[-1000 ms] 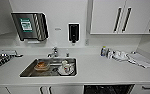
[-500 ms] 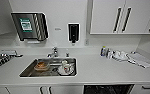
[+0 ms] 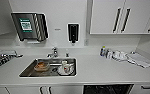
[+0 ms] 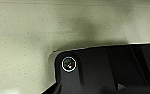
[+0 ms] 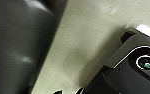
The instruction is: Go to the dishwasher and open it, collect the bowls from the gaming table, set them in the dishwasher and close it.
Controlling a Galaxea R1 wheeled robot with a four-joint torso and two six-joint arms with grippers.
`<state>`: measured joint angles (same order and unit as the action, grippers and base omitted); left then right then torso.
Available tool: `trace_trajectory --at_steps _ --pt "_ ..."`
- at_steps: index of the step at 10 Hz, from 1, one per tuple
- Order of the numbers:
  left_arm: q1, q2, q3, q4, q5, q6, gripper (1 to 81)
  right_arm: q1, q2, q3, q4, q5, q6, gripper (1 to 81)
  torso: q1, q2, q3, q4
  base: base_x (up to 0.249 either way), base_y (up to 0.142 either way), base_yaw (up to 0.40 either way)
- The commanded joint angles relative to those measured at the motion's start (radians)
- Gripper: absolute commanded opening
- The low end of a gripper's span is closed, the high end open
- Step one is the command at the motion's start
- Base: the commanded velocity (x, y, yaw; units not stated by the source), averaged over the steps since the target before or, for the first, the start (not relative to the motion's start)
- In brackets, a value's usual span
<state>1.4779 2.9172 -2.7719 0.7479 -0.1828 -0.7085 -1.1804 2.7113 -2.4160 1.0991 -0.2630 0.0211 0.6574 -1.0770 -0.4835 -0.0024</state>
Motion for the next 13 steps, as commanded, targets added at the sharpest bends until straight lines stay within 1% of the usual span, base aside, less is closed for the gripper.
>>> trace_trajectory --at_steps 1,3,4,7,13 --pt "-0.038 -0.018 -0.009 0.005 0.039 -0.002 81.1 0.256 0.043 0.006 0.050 0.039 0.060 81.1 0.000 0.000 0.000 0.000 0.000 0.000 0.000" --pt "-0.037 -0.018 -0.009 0.005 0.039 -0.002 81.1 0.270 0.044 0.008 0.033 0.032 0.060 81.1 -0.001 0.000 0.000 0.000 0.000 0.000 0.000" --pt "-0.037 -0.018 -0.008 0.005 0.039 -0.002 81.1 0.273 0.044 0.008 0.031 0.022 0.060 81.1 0.000 0.000 0.000 0.000 0.000 0.000 0.000" --pt "-0.037 -0.018 -0.009 0.005 0.039 -0.002 81.1 0.270 0.046 0.006 0.027 0.022 0.060 81.1 0.000 0.000 0.000 0.000 0.000 0.000 0.000" --pt "-0.034 -0.019 -0.008 0.005 0.039 -0.002 81.1 0.301 0.044 0.008 0.025 0.014 0.060 81.1 0.000 0.000 0.000 0.000 0.000 0.000 0.000"
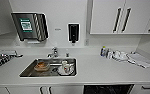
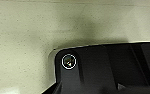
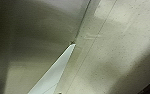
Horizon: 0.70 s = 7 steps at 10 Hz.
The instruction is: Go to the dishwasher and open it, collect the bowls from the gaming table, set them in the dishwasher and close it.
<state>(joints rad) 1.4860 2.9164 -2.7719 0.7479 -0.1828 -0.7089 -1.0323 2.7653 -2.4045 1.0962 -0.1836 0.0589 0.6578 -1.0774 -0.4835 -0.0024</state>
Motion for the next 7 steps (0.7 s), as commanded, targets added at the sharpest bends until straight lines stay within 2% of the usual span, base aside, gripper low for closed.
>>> trace_trajectory --at_steps 1,7 --pt "-0.042 -0.018 -0.008 0.005 0.039 -0.001 81.1 0.152 -0.011 -0.004 0.028 -0.066 0.022 81.1 0.000 0.000 0.000 0.000 0.000 0.000 0.000" --pt "-0.042 -0.017 -0.008 0.007 0.038 -0.001 81.1 0.174 -0.014 0.009 0.028 -0.071 0.002 81.1 -0.005 -0.002 0.001 0.000 0.079 0.000 0.000"
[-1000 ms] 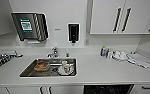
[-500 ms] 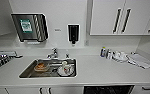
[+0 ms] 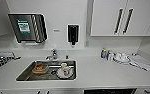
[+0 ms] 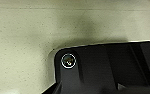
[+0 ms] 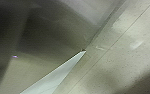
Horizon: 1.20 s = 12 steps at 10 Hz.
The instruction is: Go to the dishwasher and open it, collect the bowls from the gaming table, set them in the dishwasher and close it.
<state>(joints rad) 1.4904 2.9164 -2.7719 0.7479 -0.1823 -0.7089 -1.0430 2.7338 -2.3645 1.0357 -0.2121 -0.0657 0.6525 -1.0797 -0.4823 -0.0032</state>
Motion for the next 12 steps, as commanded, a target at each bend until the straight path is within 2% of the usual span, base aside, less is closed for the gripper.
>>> trace_trajectory --at_steps 1,4,8,10,12 --pt "-0.046 -0.017 -0.008 0.007 0.038 -0.001 81.1 0.185 0.017 -0.033 0.089 -0.044 0.127 81.1 0.000 0.000 0.000 0.000 0.085 0.000 0.000" --pt "-0.046 -0.017 -0.008 0.008 0.038 -0.001 81.1 0.201 0.017 -0.031 0.090 -0.044 0.126 81.1 -0.003 -0.001 0.002 0.000 0.056 0.000 0.000" --pt "-0.042 -0.018 -0.008 0.007 0.038 0.000 81.1 0.298 0.000 0.025 0.092 -0.059 0.127 81.1 -0.005 -0.002 0.002 -0.001 0.000 0.000 0.000" --pt "-0.040 -0.018 -0.008 0.007 0.038 0.000 81.1 0.310 0.000 0.028 0.089 -0.072 0.124 81.1 -0.005 -0.002 0.002 -0.001 0.000 0.000 0.000" --pt "-0.040 -0.015 -0.008 0.007 0.038 0.000 81.1 0.312 0.000 0.025 0.090 -0.072 0.073 81.1 -0.004 -0.002 0.002 -0.001 0.000 0.000 0.000"
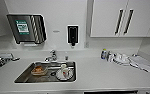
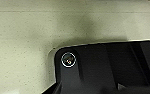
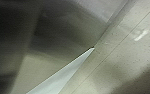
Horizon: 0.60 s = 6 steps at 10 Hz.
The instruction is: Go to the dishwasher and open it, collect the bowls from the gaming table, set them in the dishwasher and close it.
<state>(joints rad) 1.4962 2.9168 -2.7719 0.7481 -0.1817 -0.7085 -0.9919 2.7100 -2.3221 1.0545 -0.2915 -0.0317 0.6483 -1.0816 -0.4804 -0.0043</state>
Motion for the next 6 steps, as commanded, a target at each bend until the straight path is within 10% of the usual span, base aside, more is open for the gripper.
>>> trace_trajectory --at_steps 1,6 --pt "-0.046 -0.016 -0.008 0.007 0.038 0.000 81.1 0.268 0.026 -0.012 0.071 0.008 0.038 81.1 0.000 0.000 0.000 0.000 0.000 0.000 0.000" --pt "-0.041 -0.019 -0.009 0.007 0.038 0.000 81.1 0.322 0.033 0.024 0.070 0.009 0.026 81.1 0.000 0.000 0.000 0.000 0.000 0.000 0.000"
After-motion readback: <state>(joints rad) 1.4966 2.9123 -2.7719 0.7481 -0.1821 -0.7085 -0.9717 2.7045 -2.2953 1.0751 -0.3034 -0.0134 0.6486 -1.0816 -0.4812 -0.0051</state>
